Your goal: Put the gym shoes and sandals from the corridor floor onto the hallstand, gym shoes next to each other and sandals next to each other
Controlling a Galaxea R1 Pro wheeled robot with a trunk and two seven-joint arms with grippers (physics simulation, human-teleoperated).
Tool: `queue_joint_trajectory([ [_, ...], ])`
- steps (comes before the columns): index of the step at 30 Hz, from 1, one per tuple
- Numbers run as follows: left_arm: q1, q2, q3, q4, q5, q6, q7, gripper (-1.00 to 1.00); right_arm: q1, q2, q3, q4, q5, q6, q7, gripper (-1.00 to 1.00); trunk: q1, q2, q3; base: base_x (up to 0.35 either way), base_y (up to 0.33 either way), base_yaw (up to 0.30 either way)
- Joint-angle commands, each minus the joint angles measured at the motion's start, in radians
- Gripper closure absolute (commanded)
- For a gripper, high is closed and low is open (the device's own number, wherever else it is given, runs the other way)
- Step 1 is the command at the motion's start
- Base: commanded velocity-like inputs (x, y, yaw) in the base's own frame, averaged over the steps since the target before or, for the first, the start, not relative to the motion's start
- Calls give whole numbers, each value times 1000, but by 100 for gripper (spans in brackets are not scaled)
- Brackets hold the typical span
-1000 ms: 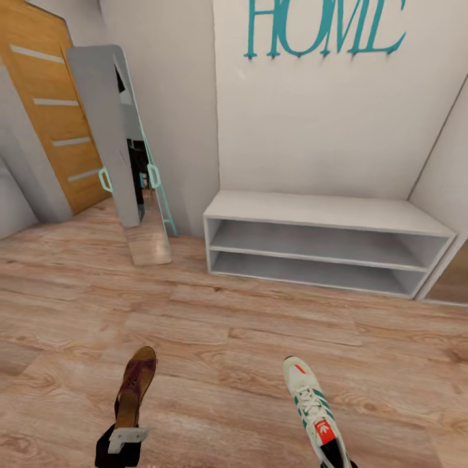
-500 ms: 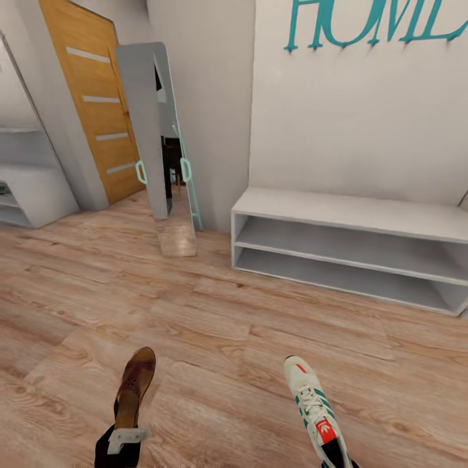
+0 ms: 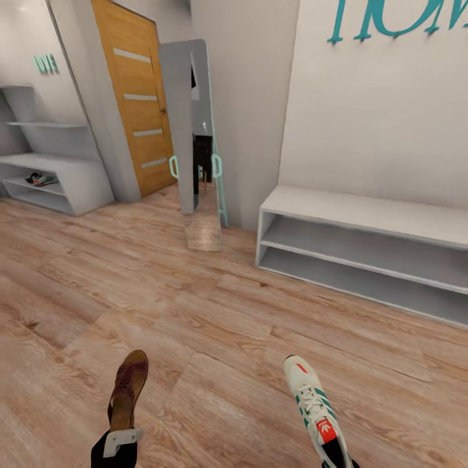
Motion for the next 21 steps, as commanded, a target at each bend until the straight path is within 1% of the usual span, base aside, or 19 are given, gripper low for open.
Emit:
queue_joint_trajectory([
  [1,-1,1,-8,0,1,-3,9,100,-1,1,-8,-1,4,-4,9,100,0,0,-1,0,0,277],
  [15,-1,0,-8,1,3,-3,9,100,-1,0,-8,1,4,-3,9,100,0,0,-7,1,0,277],
  [18,-1,0,-8,0,4,-3,9,100,-1,0,-8,2,4,-3,9,100,0,0,-9,116,2,277],
  [21,-1,0,-8,0,5,-3,9,100,-1,0,-8,3,4,-3,9,100,0,0,-10,235,45,277],
])
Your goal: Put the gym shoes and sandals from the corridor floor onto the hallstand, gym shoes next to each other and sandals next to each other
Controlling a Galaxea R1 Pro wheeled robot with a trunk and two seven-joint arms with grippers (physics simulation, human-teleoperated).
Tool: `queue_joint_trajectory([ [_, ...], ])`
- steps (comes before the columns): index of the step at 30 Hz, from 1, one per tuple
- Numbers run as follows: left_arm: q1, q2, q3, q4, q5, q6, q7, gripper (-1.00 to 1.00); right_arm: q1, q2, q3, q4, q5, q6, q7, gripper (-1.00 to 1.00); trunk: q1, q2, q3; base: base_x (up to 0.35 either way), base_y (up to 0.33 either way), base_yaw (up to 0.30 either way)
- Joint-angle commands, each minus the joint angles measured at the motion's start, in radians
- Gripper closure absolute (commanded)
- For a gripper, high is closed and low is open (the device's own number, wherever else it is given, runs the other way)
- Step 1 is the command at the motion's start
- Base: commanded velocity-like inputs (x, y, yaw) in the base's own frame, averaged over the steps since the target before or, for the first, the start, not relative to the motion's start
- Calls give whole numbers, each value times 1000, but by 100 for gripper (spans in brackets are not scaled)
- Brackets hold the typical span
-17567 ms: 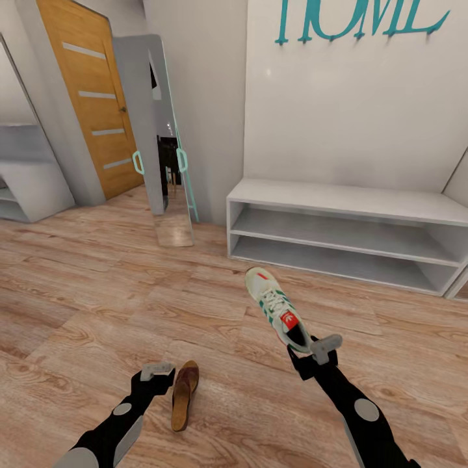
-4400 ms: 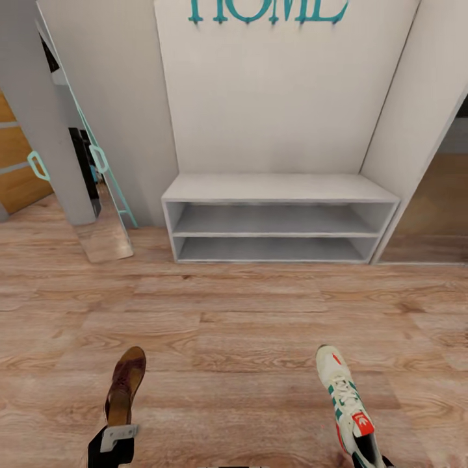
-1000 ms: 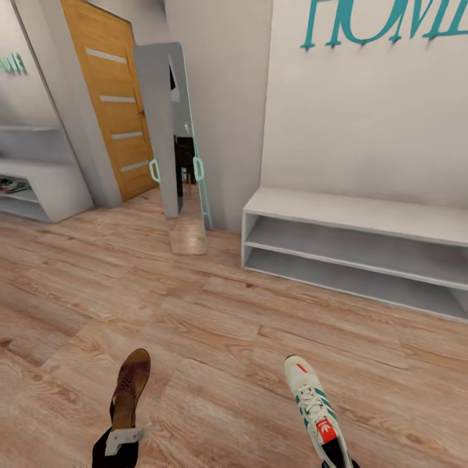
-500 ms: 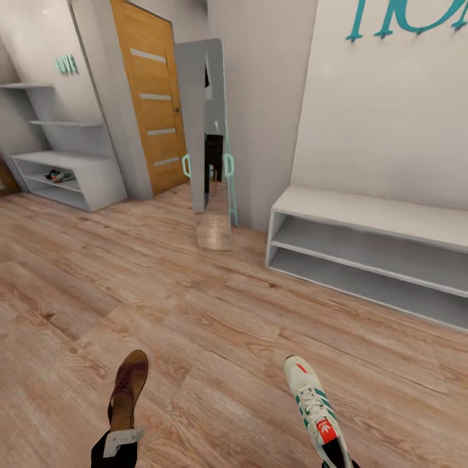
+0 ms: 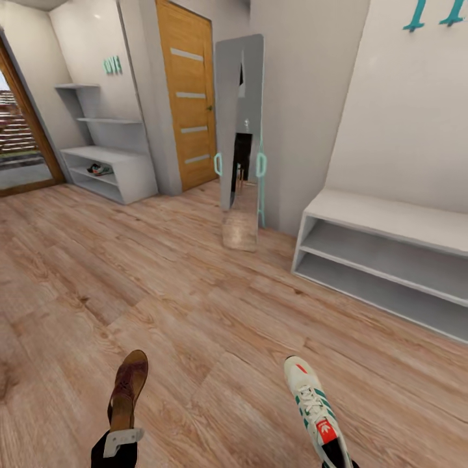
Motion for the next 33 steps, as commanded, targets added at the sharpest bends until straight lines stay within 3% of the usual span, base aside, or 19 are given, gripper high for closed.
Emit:
queue_joint_trajectory([
  [1,-1,1,-8,0,1,-2,9,100,-1,1,-8,-1,4,-4,9,100,0,0,-1,273,71,278],
  [33,-1,1,-8,1,1,-2,8,100,-1,3,-3,-6,5,-5,11,100,0,0,-3,333,14,278],
])
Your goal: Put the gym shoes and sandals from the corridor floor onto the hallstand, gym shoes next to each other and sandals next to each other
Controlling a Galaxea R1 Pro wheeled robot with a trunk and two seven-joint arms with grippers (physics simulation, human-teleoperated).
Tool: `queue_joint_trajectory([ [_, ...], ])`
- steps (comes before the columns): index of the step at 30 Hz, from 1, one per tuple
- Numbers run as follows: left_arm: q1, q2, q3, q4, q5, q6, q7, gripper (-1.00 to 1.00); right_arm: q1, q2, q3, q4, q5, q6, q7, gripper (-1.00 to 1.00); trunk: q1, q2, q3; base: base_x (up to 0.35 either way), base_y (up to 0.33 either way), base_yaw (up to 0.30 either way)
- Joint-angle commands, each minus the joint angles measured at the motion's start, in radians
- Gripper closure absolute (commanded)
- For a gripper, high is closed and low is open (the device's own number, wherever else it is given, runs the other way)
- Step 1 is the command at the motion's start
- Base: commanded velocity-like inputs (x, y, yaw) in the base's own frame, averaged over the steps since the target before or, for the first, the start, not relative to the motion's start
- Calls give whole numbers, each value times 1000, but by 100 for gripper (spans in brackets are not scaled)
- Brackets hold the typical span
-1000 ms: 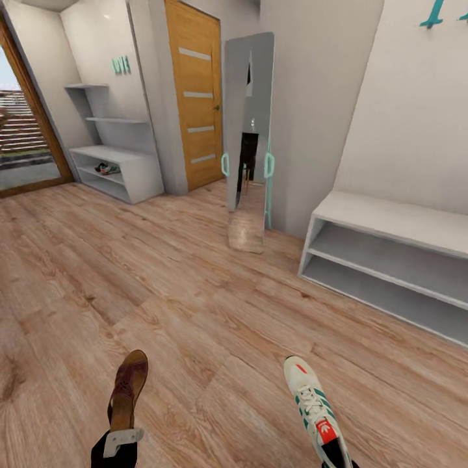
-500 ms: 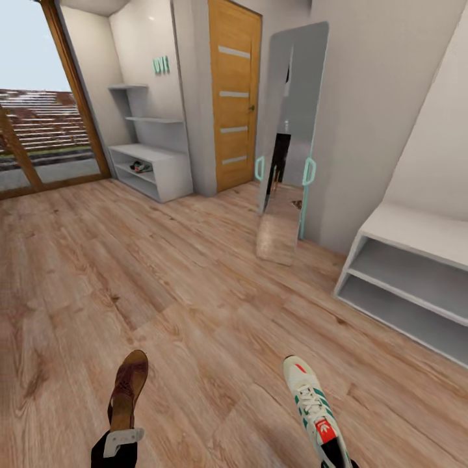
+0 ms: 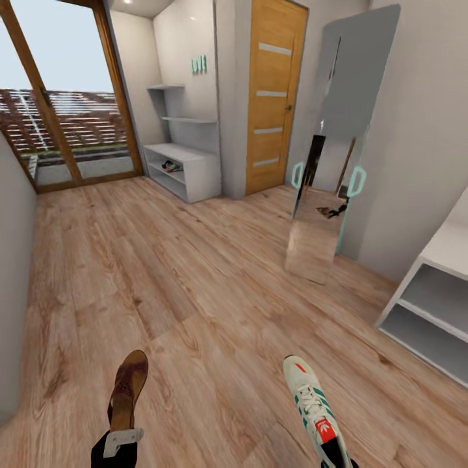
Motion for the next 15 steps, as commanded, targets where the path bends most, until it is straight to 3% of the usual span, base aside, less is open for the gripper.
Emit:
queue_joint_trajectory([
  [1,-1,1,-8,0,0,-2,9,100,-1,1,-8,-1,3,-4,9,100,0,0,-1,339,0,278],
  [15,-1,1,-8,1,1,-2,9,100,-1,1,-9,-4,2,-5,9,100,0,0,-1,339,0,264],
])
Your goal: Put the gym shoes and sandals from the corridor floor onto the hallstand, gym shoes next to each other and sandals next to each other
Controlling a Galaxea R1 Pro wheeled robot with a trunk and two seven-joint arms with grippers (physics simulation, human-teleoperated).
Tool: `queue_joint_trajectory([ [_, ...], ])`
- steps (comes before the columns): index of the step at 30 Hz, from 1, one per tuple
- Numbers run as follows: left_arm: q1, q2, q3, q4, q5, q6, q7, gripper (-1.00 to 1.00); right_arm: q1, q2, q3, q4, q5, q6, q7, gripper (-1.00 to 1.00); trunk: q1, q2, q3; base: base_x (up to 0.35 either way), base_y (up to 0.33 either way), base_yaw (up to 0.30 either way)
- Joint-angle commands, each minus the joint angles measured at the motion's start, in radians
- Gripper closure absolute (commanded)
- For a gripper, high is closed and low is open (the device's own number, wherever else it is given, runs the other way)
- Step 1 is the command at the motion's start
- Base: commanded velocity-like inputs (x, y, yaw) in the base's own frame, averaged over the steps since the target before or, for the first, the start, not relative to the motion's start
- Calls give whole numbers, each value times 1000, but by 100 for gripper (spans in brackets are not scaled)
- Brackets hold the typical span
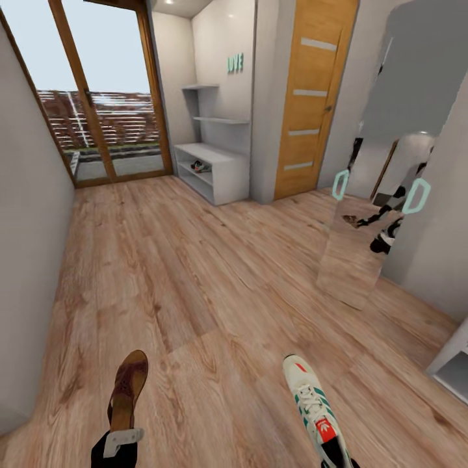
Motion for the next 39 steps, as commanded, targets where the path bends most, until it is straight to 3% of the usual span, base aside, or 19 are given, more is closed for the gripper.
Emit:
queue_joint_trajectory([
  [1,-1,1,-8,0,0,-2,9,100,-1,2,-9,-1,3,-4,9,100,0,0,-1,339,0,101],
  [20,-1,1,-8,0,0,-2,9,100,0,-5,-8,0,6,-2,17,100,0,0,-1,339,0,7],
  [28,-1,1,-8,0,0,-2,9,100,-1,-4,-7,0,4,-3,13,100,0,0,-1,339,0,212],
  [39,-1,1,-8,0,0,-2,8,100,0,-4,-6,0,11,-3,17,100,0,0,-1,338,0,23],
])
